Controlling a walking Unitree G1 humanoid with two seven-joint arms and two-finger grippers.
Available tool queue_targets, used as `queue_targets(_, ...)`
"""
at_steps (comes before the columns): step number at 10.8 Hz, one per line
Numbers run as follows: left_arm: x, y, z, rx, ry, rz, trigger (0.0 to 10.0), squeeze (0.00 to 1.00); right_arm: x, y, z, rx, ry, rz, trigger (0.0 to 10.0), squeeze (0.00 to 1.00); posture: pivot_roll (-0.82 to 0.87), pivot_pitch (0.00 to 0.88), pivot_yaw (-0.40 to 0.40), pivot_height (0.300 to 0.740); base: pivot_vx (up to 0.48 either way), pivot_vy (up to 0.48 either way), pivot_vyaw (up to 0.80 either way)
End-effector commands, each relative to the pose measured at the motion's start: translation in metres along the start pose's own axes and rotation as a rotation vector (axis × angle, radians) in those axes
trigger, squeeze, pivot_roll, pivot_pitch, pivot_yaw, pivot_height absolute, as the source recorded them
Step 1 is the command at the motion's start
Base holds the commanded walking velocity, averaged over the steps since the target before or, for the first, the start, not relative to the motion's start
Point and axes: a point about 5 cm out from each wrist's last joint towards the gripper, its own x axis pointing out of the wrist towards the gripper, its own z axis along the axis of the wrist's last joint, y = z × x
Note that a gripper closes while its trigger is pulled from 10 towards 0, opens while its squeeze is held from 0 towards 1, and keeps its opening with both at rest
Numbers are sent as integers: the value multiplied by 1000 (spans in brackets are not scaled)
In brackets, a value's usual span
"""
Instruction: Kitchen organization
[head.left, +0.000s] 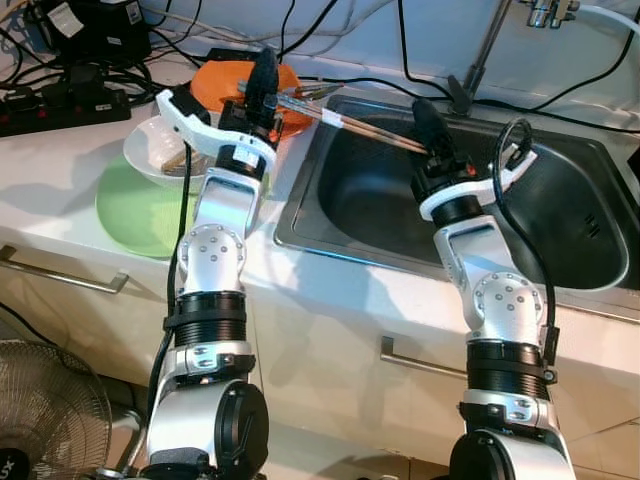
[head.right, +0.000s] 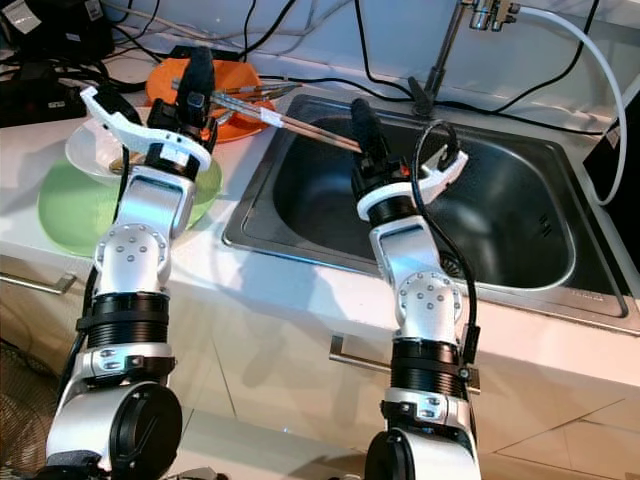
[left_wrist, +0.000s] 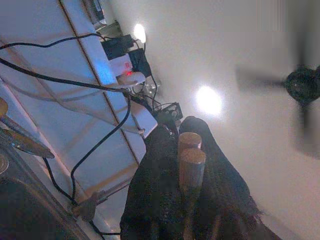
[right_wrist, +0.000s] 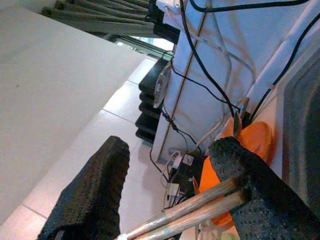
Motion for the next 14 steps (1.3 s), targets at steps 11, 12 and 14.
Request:
queue_targets(11, 5, -8, -47, -212, 32, -21, 10000, 0, 6, 15, -24, 87, 34, 73, 0, 0, 43, 38, -49, 740, 0, 0, 0)
queue_targets(12, 5, -8, -47, -212, 34, -20, 10000, 0, 6, 15, -24, 89, 32, 75, 0, 0, 43, 38, -49, 740, 0, 0, 0)
queue_targets(14, 6, -5, -47, -162, 47, 7, 10000, 0, 7, 16, -25, 96, 30, 80, 0, 0, 45, 37, -48, 740, 0, 0, 0)
